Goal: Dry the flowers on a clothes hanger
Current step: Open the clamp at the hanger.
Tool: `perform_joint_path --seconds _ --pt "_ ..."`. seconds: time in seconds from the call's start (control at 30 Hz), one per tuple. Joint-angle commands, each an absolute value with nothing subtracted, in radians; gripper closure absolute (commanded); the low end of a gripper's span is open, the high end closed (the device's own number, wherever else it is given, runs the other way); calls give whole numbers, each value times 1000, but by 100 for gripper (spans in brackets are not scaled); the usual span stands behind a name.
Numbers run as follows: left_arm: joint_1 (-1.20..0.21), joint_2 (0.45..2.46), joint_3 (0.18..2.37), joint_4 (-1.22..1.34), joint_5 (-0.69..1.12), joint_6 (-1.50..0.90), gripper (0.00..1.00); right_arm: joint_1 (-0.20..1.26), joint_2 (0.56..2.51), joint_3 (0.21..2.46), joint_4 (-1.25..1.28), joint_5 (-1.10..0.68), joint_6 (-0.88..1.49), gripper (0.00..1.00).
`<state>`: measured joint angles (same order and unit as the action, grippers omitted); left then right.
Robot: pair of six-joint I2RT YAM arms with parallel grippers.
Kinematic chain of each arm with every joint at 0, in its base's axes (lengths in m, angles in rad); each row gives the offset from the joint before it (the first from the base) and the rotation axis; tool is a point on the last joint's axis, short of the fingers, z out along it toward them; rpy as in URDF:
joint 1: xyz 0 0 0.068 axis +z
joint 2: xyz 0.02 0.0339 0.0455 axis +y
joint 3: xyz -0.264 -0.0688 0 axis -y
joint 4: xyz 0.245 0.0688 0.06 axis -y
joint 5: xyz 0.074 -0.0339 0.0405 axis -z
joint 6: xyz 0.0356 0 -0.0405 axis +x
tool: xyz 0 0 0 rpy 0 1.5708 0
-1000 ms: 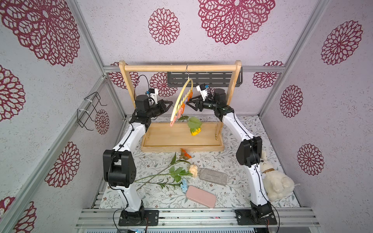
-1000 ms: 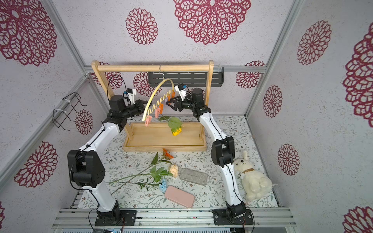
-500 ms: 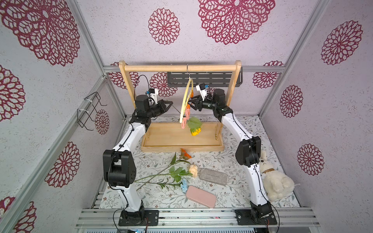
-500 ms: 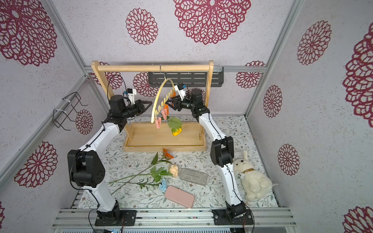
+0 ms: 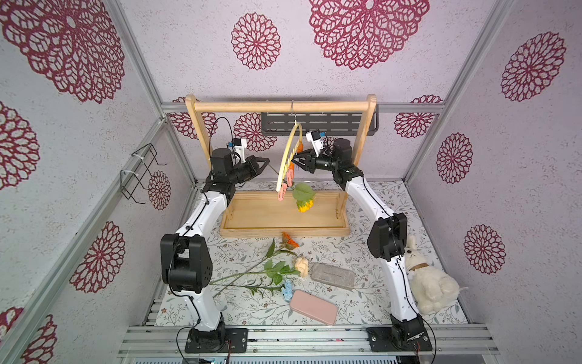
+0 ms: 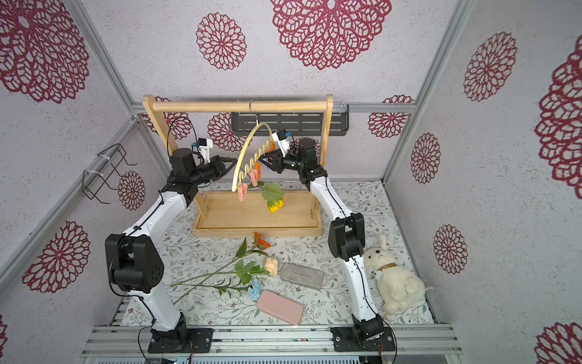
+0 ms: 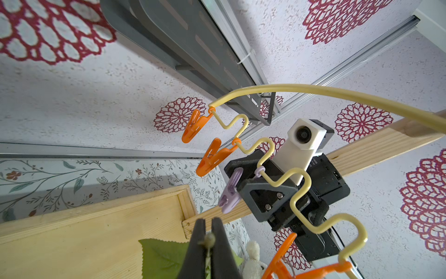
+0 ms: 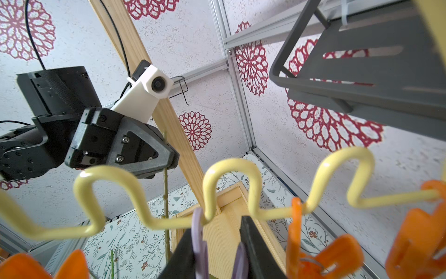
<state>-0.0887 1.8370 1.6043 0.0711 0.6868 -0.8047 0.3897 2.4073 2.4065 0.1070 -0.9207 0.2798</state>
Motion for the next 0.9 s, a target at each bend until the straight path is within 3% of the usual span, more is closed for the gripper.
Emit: perform_joint_path --seconds 0.0,0.87 --pt "-85 1858 1632 108 673 -828 100 393 2378 2435 78 -915 243 70" --pt "-116 1995 1677 373 683 -1101 100 429 2350 2434 57 -907 213 67"
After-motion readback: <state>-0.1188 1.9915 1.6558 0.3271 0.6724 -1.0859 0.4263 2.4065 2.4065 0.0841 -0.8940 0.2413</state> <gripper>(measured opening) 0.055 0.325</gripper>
